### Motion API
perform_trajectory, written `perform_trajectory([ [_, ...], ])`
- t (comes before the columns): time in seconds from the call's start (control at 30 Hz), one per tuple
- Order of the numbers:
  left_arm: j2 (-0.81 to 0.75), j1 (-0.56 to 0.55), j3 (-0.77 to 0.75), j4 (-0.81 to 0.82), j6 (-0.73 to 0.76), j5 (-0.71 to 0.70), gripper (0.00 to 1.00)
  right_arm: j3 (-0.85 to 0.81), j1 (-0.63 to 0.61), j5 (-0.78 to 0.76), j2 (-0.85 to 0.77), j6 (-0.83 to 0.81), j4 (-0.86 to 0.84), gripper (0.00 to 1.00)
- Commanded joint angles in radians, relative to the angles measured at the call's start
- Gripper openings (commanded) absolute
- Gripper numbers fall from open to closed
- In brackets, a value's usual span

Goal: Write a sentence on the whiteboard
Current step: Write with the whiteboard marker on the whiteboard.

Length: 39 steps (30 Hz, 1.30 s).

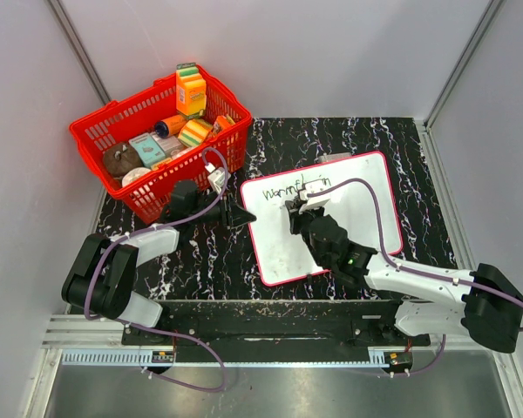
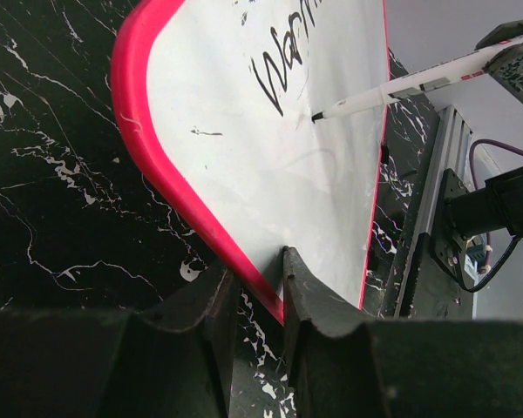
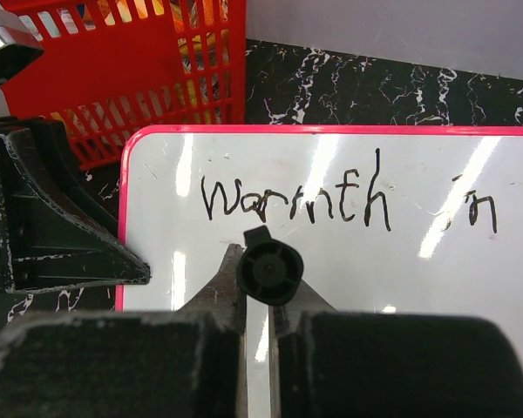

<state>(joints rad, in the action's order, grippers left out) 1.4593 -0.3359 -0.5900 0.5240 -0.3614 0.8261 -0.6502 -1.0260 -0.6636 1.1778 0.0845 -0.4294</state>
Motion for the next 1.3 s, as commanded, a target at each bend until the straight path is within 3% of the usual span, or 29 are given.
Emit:
perform_trajectory([
  [0.0, -0.001, -0.022, -0.014, -0.015, 0.116, -0.044, 0.0, 0.006, -0.008, -0.004, -0.003, 0.012, -0.031, 0.0],
  [1.27, -0.001, -0.023, -0.018, -0.024, 0.124, -0.048, 0.0, 0.057, -0.019, 0.148, -0.179, 0.123, 0.181, 0.0],
])
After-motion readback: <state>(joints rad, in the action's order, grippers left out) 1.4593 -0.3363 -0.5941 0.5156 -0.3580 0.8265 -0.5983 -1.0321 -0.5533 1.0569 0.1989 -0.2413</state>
